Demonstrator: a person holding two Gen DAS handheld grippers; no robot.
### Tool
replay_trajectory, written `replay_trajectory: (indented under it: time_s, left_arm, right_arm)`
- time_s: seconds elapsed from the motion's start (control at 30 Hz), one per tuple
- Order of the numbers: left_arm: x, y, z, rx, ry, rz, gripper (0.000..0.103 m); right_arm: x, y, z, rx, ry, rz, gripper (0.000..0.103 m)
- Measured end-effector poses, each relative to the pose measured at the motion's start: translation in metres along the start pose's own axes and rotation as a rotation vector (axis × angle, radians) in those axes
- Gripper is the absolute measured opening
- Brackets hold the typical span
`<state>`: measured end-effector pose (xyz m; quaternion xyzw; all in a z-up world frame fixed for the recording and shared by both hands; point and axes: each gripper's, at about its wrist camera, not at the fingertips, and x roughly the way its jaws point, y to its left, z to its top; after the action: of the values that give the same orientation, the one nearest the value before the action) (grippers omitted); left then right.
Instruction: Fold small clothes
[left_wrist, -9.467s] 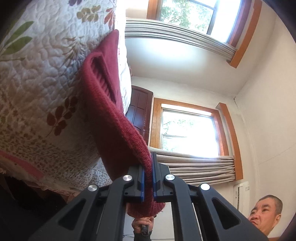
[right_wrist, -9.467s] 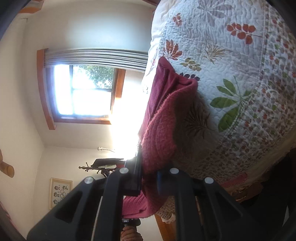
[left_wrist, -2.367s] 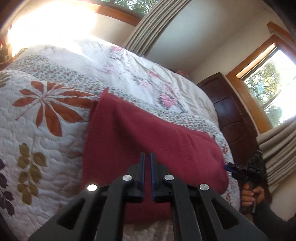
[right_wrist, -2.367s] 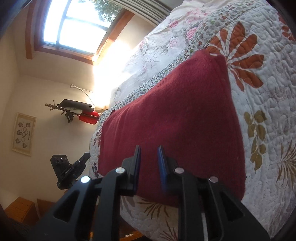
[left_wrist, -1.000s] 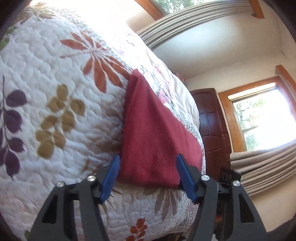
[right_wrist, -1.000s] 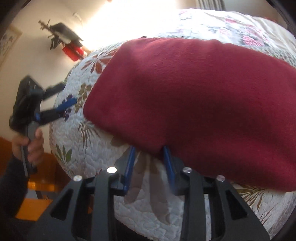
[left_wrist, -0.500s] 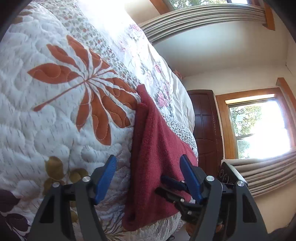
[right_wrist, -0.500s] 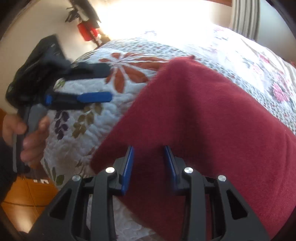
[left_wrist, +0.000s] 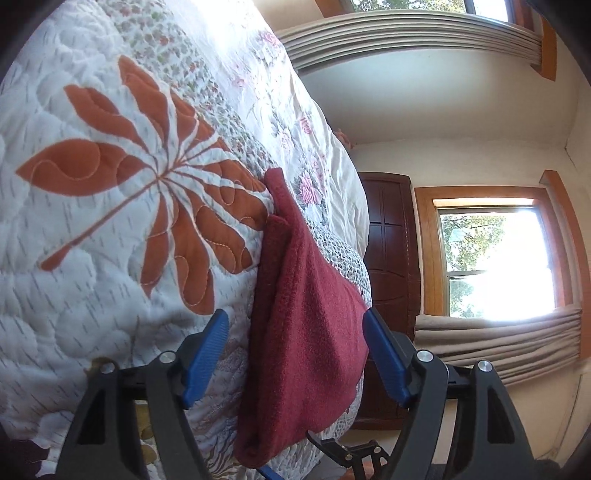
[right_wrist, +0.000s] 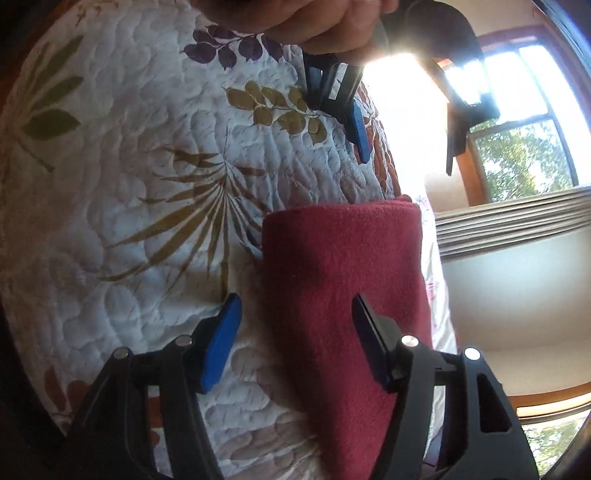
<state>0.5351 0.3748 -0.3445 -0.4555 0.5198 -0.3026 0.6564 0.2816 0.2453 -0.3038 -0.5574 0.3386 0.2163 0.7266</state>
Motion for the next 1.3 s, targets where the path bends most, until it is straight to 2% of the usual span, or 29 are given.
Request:
replay_trajectory:
  time_s: [0.07, 0.17, 0.2, 0.23, 0.27, 0.33, 0.47, 0.57, 0.7, 0.83, 0.97, 1.0, 1.03, 1.07, 1.1, 1.3]
  left_arm:
    - [0.0, 0.002, -0.003, -0.017, -0.003, -0.031, 0.075]
    - [0.002, 0.006, -0.002, -0.027, -0.004, -0.037, 0.076]
    - [0.003, 0.007, -0.002, -0.033, -0.001, -0.037, 0.076]
    - [0.005, 0.008, -0.001, -0.041, 0.004, -0.041, 0.076]
    - [0.005, 0.009, -0.001, -0.048, 0.008, -0.046, 0.076]
    - [0.006, 0.01, 0.0, -0.064, 0.016, -0.061, 0.078]
    - [0.01, 0.015, 0.007, -0.115, 0.025, -0.091, 0.082]
    - [0.022, 0.017, 0.017, -0.159, 0.053, -0.109, 0.085]
    - [0.044, 0.012, 0.031, -0.179, 0.116, -0.105, 0.087]
    - [0.073, -0.007, 0.042, -0.145, 0.21, -0.072, 0.088]
    - [0.096, -0.016, 0.048, -0.139, 0.287, 0.023, 0.086]
    - [0.099, -0.018, 0.049, -0.133, 0.291, 0.043, 0.078]
    - [0.102, -0.02, 0.051, -0.138, 0.3, 0.051, 0.044]
    - [0.105, -0.022, 0.054, -0.147, 0.304, 0.069, 0.029]
    - [0.105, -0.023, 0.055, -0.151, 0.297, 0.083, 0.022]
    - [0.102, -0.058, 0.061, -0.094, 0.267, 0.106, 0.018]
  right_arm:
    - [0.013, 0.003, 0.004, -0.032, 0.017, -0.047, 0.068]
    - [0.03, 0.001, 0.006, -0.045, 0.024, -0.085, 0.07]
    - [0.034, -0.003, 0.006, -0.031, 0.032, -0.074, 0.062]
    - [0.038, -0.01, 0.006, -0.003, 0.057, -0.05, 0.044]
    - [0.039, -0.021, 0.005, 0.043, 0.073, -0.033, 0.017]
    - [0.029, -0.047, 0.002, 0.153, 0.055, 0.027, 0.01]
    - [0.0, -0.092, -0.001, 0.289, -0.002, 0.035, 0.009]
    - [-0.007, -0.119, -0.007, 0.369, -0.02, 0.042, 0.009]
    - [-0.008, -0.134, -0.014, 0.418, -0.029, 0.054, 0.009]
    - [-0.006, -0.144, -0.018, 0.444, -0.046, 0.05, 0.009]
    - [-0.009, -0.159, -0.024, 0.483, -0.057, 0.039, 0.009]
    - [-0.008, -0.161, -0.025, 0.489, -0.057, 0.038, 0.009]
    - [-0.007, -0.163, -0.026, 0.491, -0.059, 0.035, 0.009]
    - [-0.007, -0.164, -0.026, 0.491, -0.061, 0.034, 0.009]
    - [-0.008, -0.163, -0.026, 0.494, -0.064, 0.032, 0.009]
    - [-0.018, -0.176, -0.036, 0.57, -0.097, 0.027, 0.009]
